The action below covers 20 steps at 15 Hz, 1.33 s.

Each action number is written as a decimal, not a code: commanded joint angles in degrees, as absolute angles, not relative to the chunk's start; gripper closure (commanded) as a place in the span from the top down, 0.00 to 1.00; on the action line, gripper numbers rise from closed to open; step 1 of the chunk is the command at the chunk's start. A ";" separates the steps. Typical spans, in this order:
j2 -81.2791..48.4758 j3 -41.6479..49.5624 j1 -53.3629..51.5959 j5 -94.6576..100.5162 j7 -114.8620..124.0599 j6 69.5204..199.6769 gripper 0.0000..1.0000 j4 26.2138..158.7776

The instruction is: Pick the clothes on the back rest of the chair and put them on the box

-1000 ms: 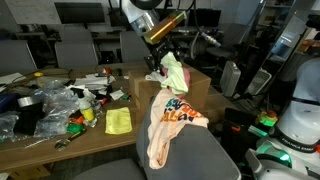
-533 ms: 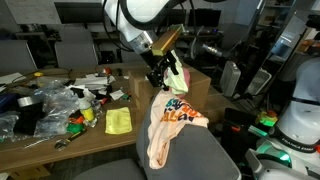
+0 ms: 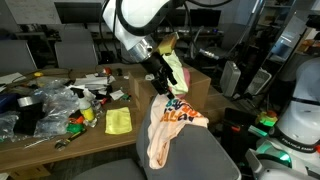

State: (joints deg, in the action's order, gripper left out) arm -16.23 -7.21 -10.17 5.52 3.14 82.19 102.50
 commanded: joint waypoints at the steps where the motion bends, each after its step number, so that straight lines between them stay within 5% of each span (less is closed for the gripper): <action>1: -19.22 -8.19 -9.04 2.50 -5.81 78.66 1.00 100.62; 20: -29.38 -8.11 -7.57 0.82 -15.11 67.06 1.00 93.69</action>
